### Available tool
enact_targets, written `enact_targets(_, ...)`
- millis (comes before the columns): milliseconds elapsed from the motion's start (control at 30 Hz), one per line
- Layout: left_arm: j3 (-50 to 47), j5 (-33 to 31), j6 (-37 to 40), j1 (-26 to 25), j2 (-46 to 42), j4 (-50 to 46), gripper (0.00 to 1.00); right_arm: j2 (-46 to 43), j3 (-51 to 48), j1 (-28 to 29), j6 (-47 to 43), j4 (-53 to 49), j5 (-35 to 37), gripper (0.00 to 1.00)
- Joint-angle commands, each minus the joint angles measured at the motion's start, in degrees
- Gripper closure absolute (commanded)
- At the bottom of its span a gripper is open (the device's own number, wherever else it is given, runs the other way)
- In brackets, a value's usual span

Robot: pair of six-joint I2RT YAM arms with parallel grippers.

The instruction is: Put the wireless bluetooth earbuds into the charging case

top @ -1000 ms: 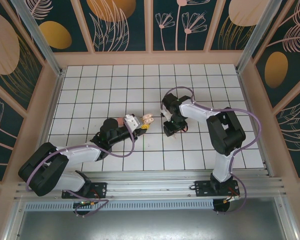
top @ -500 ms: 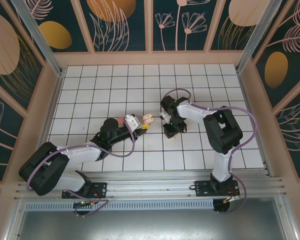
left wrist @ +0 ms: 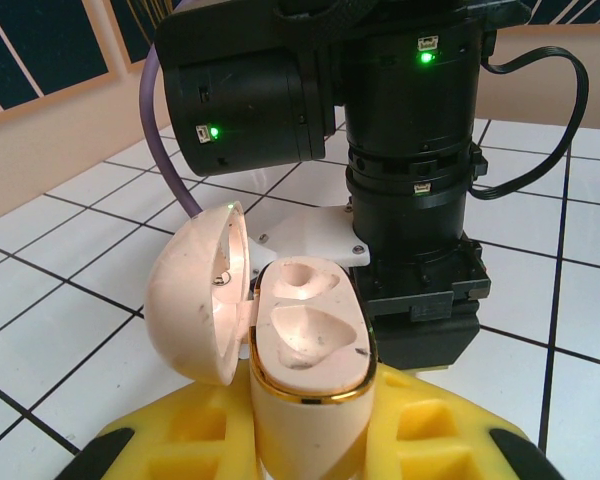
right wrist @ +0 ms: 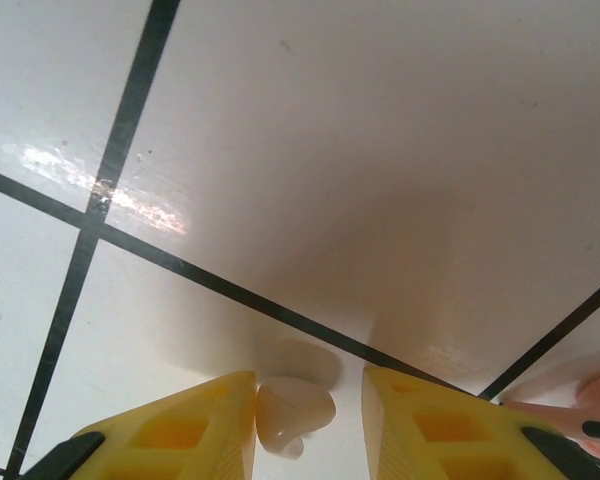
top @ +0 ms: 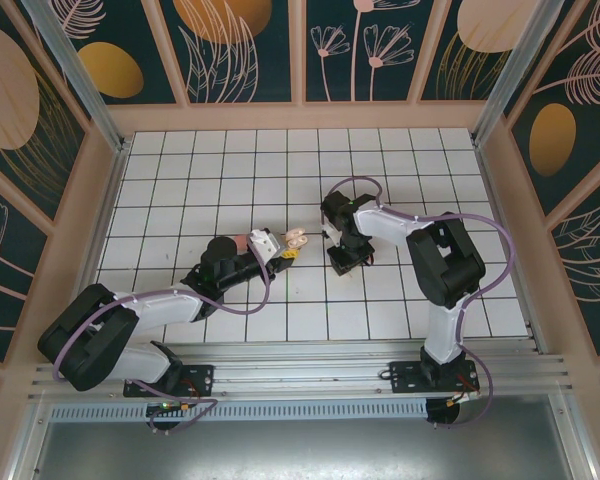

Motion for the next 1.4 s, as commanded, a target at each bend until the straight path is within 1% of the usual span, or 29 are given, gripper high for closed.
enact_targets(0, 0.3, 0.2, 0.8, 0.0, 0.1, 0.9, 0.85, -0.6, 0.2, 0.6, 1.3, -1.7, 1.6, 0.7)
enact_targets(100, 0.3, 0.1, 0.7, 0.0, 0.2, 0.8, 0.85, -1.4, -0.2, 0.6, 1.8, -1.1, 1.6, 0.74)
enact_targets(267, 0.3, 0.1, 0.7, 0.0, 0.6, 1.0, 0.85, -4.4, -1.3, 0.6, 2.7, 1.2, 1.7, 0.77)
enact_targets(433, 0.1, 0.4, -0.6, 0.0, 1.8, 3.5, 0.85, -10.3, -4.2, -0.5, 5.4, 8.0, -1.0, 0.78)
enact_targets(533, 0.3, 0.7, -2.5, -0.1, 3.6, 7.8, 0.85, -15.4, -7.5, -2.5, 7.7, 14.7, -5.1, 0.79)
enact_targets(633, 1.4, 1.3, -3.3, -0.1, 5.8, 10.1, 0.86, -20.9, -11.0, -2.9, 8.6, 21.2, -8.8, 0.8)
enact_targets(667, 1.8, 1.5, -3.4, 0.0, 6.6, 10.8, 0.86, -22.8, -12.0, -4.6, 8.8, 23.2, -10.1, 0.8)
enact_targets(767, 2.7, 3.1, -3.9, -0.1, 8.7, 12.2, 0.86, -27.7, -14.4, -6.1, 9.0, 28.8, -13.6, 0.8)
enact_targets(900, 3.8, 5.3, -4.7, -0.2, 10.4, 13.6, 0.86, -32.9, -16.7, -6.5, 7.4, 35.3, -17.7, 0.8)
enact_targets(1167, 5.7, 9.4, -4.7, -0.2, 11.7, 13.2, 0.86, -38.1, -18.8, -5.9, 2.4, 42.3, -26.5, 0.8)
enact_targets(1367, 6.6, 11.0, -5.6, -0.1, 12.3, 13.6, 0.86, -39.6, -20.2, -4.7, 0.0, 43.9, -30.3, 0.8)
